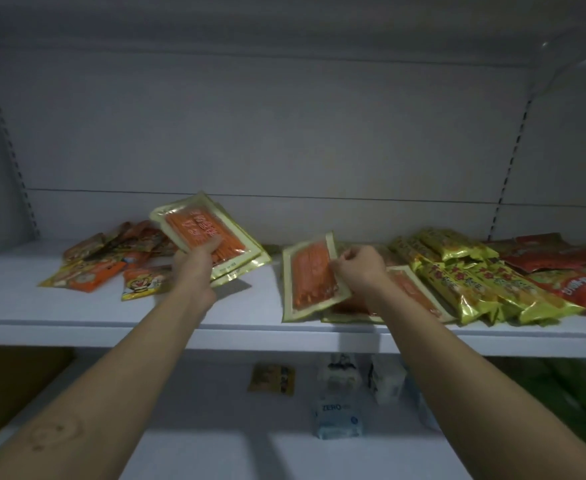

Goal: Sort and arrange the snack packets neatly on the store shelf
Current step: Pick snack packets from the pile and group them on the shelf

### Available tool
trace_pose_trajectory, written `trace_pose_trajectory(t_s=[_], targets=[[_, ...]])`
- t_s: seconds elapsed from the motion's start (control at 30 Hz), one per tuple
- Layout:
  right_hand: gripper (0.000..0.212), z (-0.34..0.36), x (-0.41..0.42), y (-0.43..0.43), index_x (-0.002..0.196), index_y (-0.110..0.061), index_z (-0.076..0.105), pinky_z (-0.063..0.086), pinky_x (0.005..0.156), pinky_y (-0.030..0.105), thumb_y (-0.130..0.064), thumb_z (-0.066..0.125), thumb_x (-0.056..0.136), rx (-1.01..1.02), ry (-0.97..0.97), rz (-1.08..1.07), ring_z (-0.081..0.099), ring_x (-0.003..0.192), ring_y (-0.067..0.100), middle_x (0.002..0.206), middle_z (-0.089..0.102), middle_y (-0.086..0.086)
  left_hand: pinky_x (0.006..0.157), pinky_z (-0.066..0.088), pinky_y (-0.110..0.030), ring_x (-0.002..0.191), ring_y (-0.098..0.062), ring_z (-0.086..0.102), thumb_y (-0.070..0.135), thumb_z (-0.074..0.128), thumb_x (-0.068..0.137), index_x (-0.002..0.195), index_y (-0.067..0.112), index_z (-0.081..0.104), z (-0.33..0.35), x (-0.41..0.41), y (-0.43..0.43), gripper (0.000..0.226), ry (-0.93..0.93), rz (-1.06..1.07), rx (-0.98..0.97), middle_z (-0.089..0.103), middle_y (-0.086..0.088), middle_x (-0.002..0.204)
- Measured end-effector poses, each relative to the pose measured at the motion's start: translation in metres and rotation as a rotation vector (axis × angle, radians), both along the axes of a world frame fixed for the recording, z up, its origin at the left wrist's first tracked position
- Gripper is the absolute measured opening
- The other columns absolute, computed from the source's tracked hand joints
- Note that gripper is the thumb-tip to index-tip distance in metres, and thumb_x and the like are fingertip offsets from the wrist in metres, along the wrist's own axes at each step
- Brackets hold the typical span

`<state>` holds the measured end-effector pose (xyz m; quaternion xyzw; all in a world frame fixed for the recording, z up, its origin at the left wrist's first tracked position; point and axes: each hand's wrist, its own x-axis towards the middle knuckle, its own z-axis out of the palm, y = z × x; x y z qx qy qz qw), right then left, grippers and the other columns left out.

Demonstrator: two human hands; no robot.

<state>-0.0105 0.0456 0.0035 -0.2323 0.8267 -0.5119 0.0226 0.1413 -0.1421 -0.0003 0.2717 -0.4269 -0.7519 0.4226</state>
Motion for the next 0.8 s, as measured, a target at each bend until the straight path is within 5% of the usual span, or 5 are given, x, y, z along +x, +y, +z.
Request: trace_pose_trajectory(t_s=[0.17, 0.37, 0.57, 0.67, 0.8], targets=[[0.021, -0.014, 0.011, 0.004, 0.068, -0.009, 0.059, 0.037, 0.050, 0.026, -0.019, 0.062, 0.086, 0.377, 0.200, -0.031, 0.058, 0.062, 0.023, 0.064, 0.058, 0.002, 0.087, 0.057, -0.052, 0.095, -0.031, 0.072, 0.010, 0.072, 0.086, 0.117, 0.008, 0.067, -0.010, 0.002, 0.028, 0.031, -0.131, -0.204, -0.112, 0.075, -0.014, 0.106], [0.050, 0.005, 0.002, 0.024, 0.130, -0.008, 0.051, 0.047, 0.088, 0.039, -0.040, 0.058, 0.093, 0.579, 0.423, -0.157, 0.055, 0.116, 0.034, 0.127, 0.056, 0.015, 0.087, 0.057, -0.048, 0.088, -0.027, 0.075, 0.012, 0.074, 0.086, 0.112, 0.012, 0.066, -0.013, -0.015, 0.051, 0.027, -0.225, -0.371, -0.275, 0.077, -0.009, 0.096], [0.028, 0.008, -0.021, 0.061, 0.106, -0.010, 0.065, 0.045, 0.070, 0.032, -0.033, 0.052, 0.096, 0.876, 0.336, -0.094, 0.056, 0.086, 0.026, 0.103, 0.065, 0.008, 0.073, 0.059, -0.040, 0.083, -0.025, 0.076, 0.021, 0.074, 0.087, 0.112, 0.017, 0.065, -0.012, -0.030, 0.051, 0.027, -0.276, -0.471, -0.337, 0.077, -0.005, 0.093], [0.035, 0.001, -0.023, 0.064, 0.112, -0.014, 0.064, 0.045, 0.075, 0.032, -0.042, 0.051, 0.095, 0.942, 0.317, -0.048, 0.053, 0.089, 0.025, 0.114, 0.065, 0.008, 0.086, 0.058, -0.050, 0.089, -0.027, 0.075, 0.023, 0.074, 0.087, 0.114, 0.017, 0.066, -0.017, -0.038, 0.052, 0.029, -0.348, -0.518, -0.368, 0.077, -0.006, 0.097], [0.047, -0.001, -0.024, 0.066, 0.122, -0.013, 0.062, 0.051, 0.089, 0.038, -0.049, 0.046, 0.097, 0.969, 0.322, -0.056, 0.060, 0.106, 0.027, 0.121, 0.064, 0.009, 0.083, 0.059, -0.043, 0.085, -0.023, 0.075, 0.019, 0.073, 0.088, 0.114, 0.015, 0.066, -0.022, -0.045, 0.052, 0.027, -0.378, -0.504, -0.392, 0.077, -0.005, 0.094]])
